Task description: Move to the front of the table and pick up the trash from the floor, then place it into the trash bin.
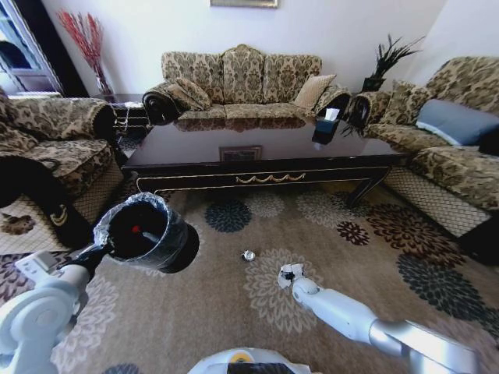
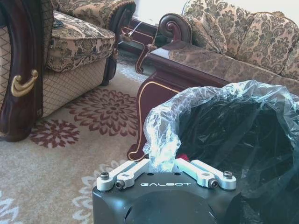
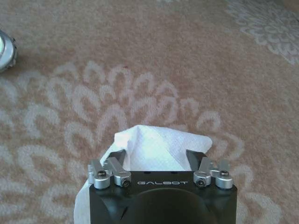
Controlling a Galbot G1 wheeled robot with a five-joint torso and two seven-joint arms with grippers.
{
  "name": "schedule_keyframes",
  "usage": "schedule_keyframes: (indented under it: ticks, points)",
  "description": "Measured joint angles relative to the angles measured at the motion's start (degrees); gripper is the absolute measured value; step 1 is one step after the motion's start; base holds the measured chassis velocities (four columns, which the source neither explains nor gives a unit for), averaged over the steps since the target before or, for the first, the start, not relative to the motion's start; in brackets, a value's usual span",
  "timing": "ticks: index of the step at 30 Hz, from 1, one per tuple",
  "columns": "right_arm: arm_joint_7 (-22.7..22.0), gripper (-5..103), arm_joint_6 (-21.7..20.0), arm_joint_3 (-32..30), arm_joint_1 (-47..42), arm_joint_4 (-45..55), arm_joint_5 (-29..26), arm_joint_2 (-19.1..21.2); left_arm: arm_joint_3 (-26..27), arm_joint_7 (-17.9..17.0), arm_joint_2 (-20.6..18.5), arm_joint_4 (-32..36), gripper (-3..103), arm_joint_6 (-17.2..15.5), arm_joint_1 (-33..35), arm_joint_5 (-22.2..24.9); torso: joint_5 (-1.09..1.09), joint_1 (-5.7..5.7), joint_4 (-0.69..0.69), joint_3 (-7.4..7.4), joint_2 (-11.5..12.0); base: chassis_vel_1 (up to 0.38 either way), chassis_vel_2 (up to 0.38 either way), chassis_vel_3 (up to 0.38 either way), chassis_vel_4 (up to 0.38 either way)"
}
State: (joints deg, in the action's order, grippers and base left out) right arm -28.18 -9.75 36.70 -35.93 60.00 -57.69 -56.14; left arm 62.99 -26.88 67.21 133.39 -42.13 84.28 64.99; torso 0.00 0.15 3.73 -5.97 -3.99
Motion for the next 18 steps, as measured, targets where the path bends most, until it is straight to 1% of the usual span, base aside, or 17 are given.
schedule_keyframes:
  ticks: [4, 5, 6, 7, 10, 11, 13, 15, 18]
  points:
    - [0.5, 55, -0.1, 0.1, -0.3, -0.2, 0.4, 0.1, 0.0, 0.0, -0.1, -0.1, 3, 0.0, 0.0, 0.0, 0.00, 0.00, 0.00, 0.00, 0.0, 0.000, 0.000, 0.000, 0.000]
    - [0.5, 55, -0.1, 0.1, -0.3, -0.2, 0.4, 0.1, 0.0, 0.0, -0.1, -0.1, 3, 0.0, 0.0, 0.0, 0.00, 0.00, 0.00, 0.00, 0.0, 0.000, 0.000, 0.000, 0.000]
    - [0.5, 49, -0.1, 0.1, -0.3, -0.2, 0.5, 0.1, 0.0, 0.0, -0.2, -0.1, 3, 0.0, 0.0, 0.0, 0.00, 0.00, 0.00, 0.00, 0.0, 0.000, 0.000, 0.000, 0.000]
    - [0.5, 49, -0.1, 0.2, -0.3, -0.2, 0.6, 0.1, 0.0, 0.0, -0.2, -0.1, 3, 0.0, 0.0, -0.1, 0.00, 0.00, 0.00, 0.00, 0.0, 0.000, 0.000, 0.000, 0.000]
    - [0.6, 32, -0.1, 0.5, -0.2, 0.0, 0.7, 0.4, 0.0, 0.0, -0.2, -0.3, 3, 0.0, -0.1, -0.1, 0.00, 0.00, 0.00, 0.00, 0.0, 0.000, 0.000, 0.000, 0.000]
    - [0.6, 32, -0.1, 0.5, -0.2, 0.0, 0.7, 0.4, 0.0, 0.0, -0.2, -0.3, 3, 0.0, -0.1, -0.1, 0.00, 0.00, 0.00, 0.00, 0.0, 0.000, 0.000, 0.000, 0.000]
    - [0.7, 21, -0.1, 0.7, 0.0, 0.1, 0.7, 0.7, 0.0, 0.1, -0.2, -0.4, 3, 0.0, -0.2, -0.2, 0.00, 0.00, -0.01, 0.00, 0.0, 0.000, 0.000, 0.000, 0.000]
    - [0.7, 21, 0.0, 0.7, 0.0, 0.1, 0.7, 0.9, -0.1, 0.1, -0.2, -0.5, 3, 0.0, -0.2, -0.3, 0.00, 0.00, 0.00, 0.00, 0.0, 0.000, 0.000, 0.000, 0.000]
    - [0.9, 5, 0.3, 0.7, 0.0, 0.4, 1.0, 1.3, -0.2, 0.1, -0.2, -0.6, 3, 0.0, -0.3, -0.5, 0.00, 0.00, 0.00, 0.00, 0.0, 0.000, 0.000, 0.000, 0.000]
